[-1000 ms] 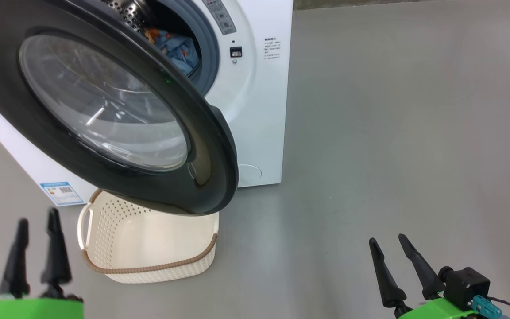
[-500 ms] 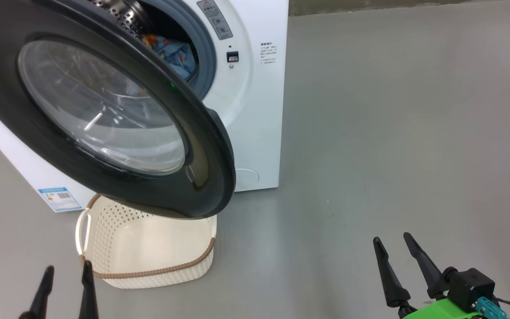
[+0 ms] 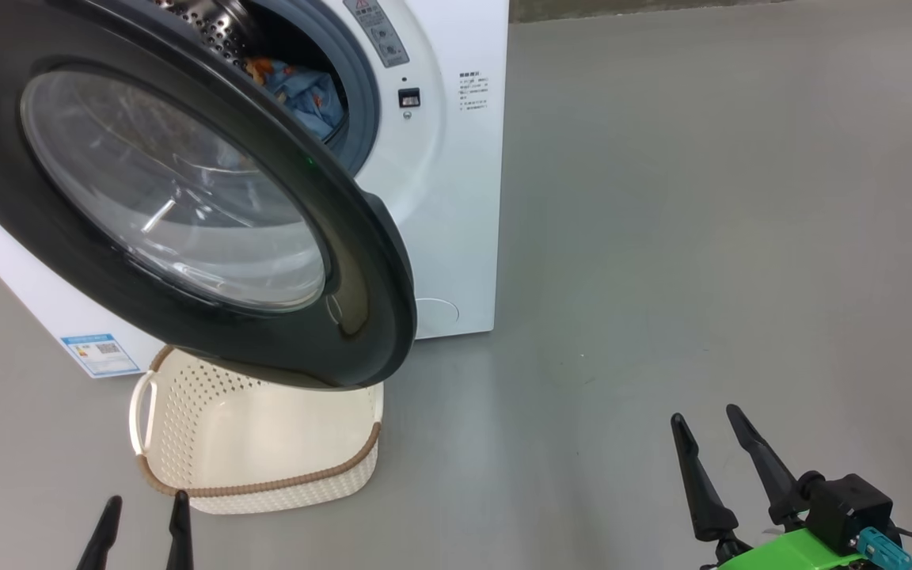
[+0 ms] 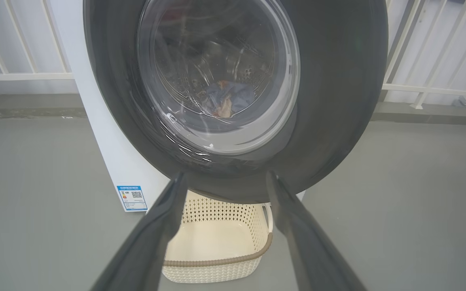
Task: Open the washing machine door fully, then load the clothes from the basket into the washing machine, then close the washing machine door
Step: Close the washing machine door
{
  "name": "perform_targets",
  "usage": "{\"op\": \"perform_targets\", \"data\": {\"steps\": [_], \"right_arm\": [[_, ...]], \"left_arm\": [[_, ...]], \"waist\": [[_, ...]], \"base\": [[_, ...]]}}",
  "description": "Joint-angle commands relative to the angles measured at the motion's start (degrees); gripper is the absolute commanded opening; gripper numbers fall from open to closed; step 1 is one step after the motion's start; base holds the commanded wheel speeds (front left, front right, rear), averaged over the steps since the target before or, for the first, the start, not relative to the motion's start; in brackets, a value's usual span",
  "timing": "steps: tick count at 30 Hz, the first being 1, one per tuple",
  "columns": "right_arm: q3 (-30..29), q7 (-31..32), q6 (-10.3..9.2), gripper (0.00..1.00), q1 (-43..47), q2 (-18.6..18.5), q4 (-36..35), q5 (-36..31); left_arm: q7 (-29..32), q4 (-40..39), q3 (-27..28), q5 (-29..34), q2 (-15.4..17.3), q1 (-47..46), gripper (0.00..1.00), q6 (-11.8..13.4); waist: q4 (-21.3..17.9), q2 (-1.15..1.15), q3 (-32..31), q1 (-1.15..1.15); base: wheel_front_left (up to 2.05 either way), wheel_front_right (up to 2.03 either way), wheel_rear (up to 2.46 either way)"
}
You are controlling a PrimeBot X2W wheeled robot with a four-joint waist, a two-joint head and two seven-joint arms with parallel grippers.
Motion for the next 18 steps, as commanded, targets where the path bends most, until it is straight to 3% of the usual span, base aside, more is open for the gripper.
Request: {"op": "perform_targets", "data": {"steps": [1,18], "right_arm": [[1.12,-0.68,0.16,1.0,-0.56,-0.17,-1.76,-0.76],[0.55,-0.68,0.16,1.0,-0.2,-0.17,-1.07,-1.3]], "left_arm": [[-0.37,-1.73,1.72,0.49,0.22,-0.89,1.0,-0.14],[-0.37,-2.13,2.16,1.1,-0.59,-0.46,1.0,-0.14]], "waist": [[0.0,0.0,-0.02,0.0],[0.55,0.0,-0.48,0.0]], "base": [[0.0,0.0,0.0],[0.0,0.0,0.0]]}}
